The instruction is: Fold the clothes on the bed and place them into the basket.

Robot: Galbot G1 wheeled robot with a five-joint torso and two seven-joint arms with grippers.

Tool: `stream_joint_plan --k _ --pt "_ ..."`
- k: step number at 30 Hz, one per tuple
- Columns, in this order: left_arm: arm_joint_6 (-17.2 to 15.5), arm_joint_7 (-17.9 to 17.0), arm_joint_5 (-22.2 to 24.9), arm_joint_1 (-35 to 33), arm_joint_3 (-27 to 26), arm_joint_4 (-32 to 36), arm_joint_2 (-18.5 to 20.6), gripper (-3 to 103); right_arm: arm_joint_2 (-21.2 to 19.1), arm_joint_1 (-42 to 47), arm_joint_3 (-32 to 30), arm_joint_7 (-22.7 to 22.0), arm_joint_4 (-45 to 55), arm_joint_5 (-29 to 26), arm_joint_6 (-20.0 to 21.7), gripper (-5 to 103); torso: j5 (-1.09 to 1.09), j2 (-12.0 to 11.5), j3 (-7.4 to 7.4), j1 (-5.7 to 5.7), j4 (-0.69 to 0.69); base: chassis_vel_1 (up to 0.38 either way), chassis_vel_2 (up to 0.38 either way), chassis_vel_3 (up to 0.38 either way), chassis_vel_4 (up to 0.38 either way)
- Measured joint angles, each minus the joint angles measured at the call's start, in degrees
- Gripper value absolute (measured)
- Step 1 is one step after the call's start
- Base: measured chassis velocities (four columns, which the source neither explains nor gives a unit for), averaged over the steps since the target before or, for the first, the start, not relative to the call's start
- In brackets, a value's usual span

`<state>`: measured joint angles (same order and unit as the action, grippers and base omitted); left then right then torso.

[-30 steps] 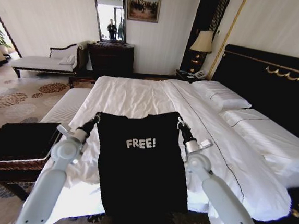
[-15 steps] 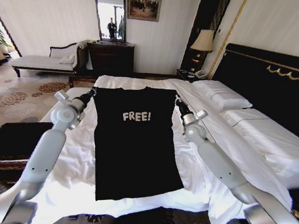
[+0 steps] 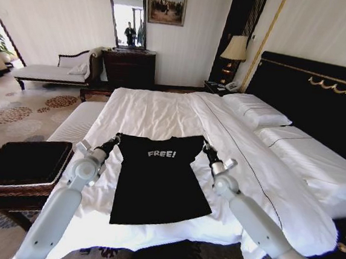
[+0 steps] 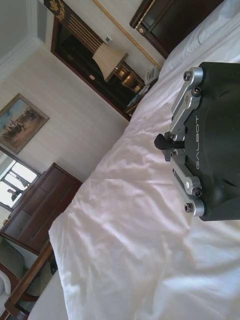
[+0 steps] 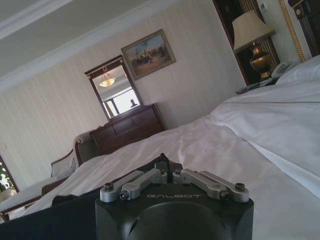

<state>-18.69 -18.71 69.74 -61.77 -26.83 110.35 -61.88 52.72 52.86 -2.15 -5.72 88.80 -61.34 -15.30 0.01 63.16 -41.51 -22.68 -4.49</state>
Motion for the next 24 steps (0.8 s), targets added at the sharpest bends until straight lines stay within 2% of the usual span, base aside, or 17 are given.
stream_joint_plan --k 4,12,14,15,20,24 --pt "-0.72 -0.26 -2.46 -5.24 -0.47 2.20 -1.11 1 -0.17 4.86 -1.00 -0.09 0.55 2.15 -0.97 0 -0.02 0.00 0.00 0.00 0.04 0.000 0.000 0.000 0.000" --pt "-2.16 -0.34 -7.85 -15.89 -0.62 4.58 -3.38 1 -0.07 12.55 -3.30 0.26 -0.70 4.96 -2.99 0 0.00 0.00 0.00 0.00 0.03 0.000 0.000 0.000 0.000" --pt "-3.51 -0.86 -10.55 -18.90 -0.57 4.96 -3.68 1 0.07 14.71 -3.97 0.42 -1.28 5.80 -3.34 0 -0.01 0.00 -0.01 -0.01 0.03 0.000 0.000 0.000 0.000" --pt "-3.51 -0.86 -10.55 -18.90 -0.57 4.96 -3.68 1 0.07 14.71 -3.97 0.42 -1.28 5.80 -3.34 0 -0.01 0.00 -0.01 -0.01 0.03 0.000 0.000 0.000 0.000" --pt "-8.50 -2.48 -12.58 -24.20 -0.68 7.76 -2.70 1 0.16 19.87 -4.41 -0.11 -1.05 8.57 -3.65 0 -0.01 0.00 -0.01 -0.01 0.02 0.000 0.000 0.000 0.000" --pt "-8.48 -2.27 -13.57 -25.02 -0.69 8.32 -2.49 1 0.63 20.17 -4.38 -0.21 -1.06 9.58 -3.75 0 -0.02 0.00 -0.01 -0.01 0.03 0.000 0.000 0.000 0.000"
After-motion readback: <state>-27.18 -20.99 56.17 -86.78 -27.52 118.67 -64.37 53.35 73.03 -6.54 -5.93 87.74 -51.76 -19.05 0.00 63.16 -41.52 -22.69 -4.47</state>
